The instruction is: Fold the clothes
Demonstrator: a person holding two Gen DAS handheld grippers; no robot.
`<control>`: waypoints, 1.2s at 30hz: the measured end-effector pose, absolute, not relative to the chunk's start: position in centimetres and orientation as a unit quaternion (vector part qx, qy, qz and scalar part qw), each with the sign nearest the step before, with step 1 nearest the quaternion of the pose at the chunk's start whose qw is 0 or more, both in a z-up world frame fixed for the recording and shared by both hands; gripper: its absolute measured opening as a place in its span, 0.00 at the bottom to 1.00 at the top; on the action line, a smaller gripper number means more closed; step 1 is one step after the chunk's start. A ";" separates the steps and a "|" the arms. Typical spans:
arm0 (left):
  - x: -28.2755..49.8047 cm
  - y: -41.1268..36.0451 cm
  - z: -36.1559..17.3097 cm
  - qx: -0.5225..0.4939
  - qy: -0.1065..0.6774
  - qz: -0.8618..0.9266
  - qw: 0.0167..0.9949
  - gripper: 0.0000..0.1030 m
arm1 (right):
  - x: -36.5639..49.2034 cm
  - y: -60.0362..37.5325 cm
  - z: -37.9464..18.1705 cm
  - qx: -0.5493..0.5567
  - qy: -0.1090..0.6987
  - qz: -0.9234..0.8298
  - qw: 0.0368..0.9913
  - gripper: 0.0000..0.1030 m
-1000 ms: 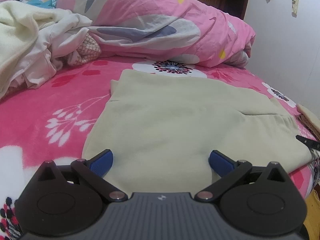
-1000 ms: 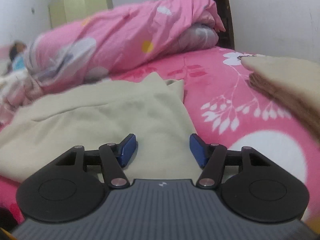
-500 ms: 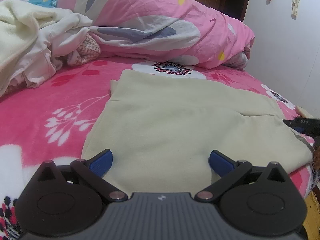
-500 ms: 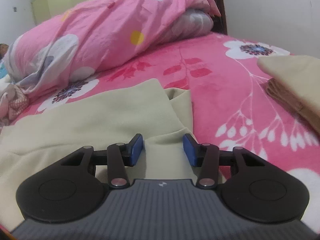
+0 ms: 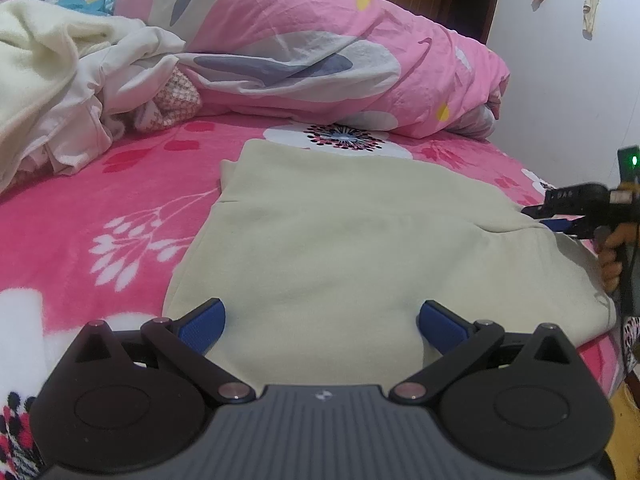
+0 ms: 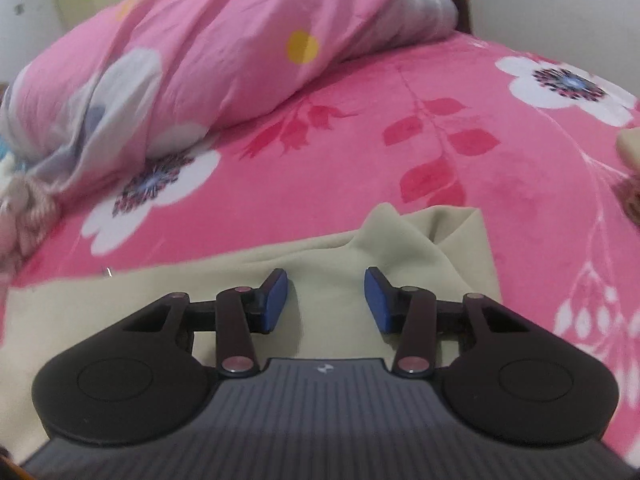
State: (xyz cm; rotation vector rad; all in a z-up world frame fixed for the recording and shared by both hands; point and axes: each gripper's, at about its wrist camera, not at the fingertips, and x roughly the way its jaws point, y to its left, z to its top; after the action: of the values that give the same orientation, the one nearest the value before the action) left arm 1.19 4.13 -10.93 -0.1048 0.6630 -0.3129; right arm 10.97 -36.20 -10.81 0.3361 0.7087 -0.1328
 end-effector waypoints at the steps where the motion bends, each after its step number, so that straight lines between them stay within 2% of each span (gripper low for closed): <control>1: 1.2 4.1 -10.9 -0.052 0.324 -0.153 0.932 1.00 | 10.7 -35.8 -10.2 0.159 0.348 -0.070 0.921 0.42; 6: 1.2 4.2 -11.0 -0.051 0.324 -0.153 0.932 1.00 | 7.2 -29.9 -6.7 0.118 0.294 0.027 0.948 0.43; 9: 1.2 4.0 -11.0 -0.049 0.324 -0.152 0.932 1.00 | 8.1 -25.1 -9.0 0.066 0.321 0.082 0.941 0.46; 10: 1.2 4.1 -11.0 -0.050 0.324 -0.153 0.932 1.00 | 8.7 -23.7 -10.5 0.037 0.333 0.081 0.939 0.51; 12: 1.2 4.3 -11.0 -0.055 0.325 -0.155 0.931 1.00 | 8.8 -22.1 -12.0 -0.007 0.316 0.073 0.946 0.52; 16: 1.1 4.3 -11.0 -0.060 0.325 -0.156 0.931 1.00 | 8.9 -21.9 -9.0 0.037 0.333 0.077 0.939 0.50; 19: 1.1 4.2 -11.0 -0.058 0.325 -0.154 0.931 1.00 | 8.1 -19.0 -7.0 0.019 0.315 0.141 0.939 0.50; 21: 1.1 4.2 -11.0 -0.060 0.325 -0.155 0.931 1.00 | 9.0 -16.7 -7.4 0.000 0.323 0.184 0.928 0.50; 25: 1.0 4.6 -11.0 -0.070 0.324 -0.159 0.930 1.00 | 11.6 -14.4 -11.2 -0.045 0.341 0.196 0.918 0.56; 28: 1.0 4.7 -11.0 -0.076 0.322 -0.160 0.930 1.00 | 12.6 -13.9 -8.9 -0.048 0.372 0.188 0.908 0.53; 32: 0.9 4.5 -11.0 -0.075 0.321 -0.158 0.931 1.00 | 12.3 -12.7 -6.2 -0.040 0.348 0.240 0.905 0.53; 36: 0.8 4.4 -11.0 -0.073 0.321 -0.157 0.931 1.00 | 15.4 -9.4 -8.6 -0.063 0.384 0.269 0.881 0.54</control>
State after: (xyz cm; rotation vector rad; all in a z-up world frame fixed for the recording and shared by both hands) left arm 0.81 4.39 -10.97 -0.1485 0.6567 -0.3210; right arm 15.42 -9.40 -8.55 -0.1310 0.7998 0.5611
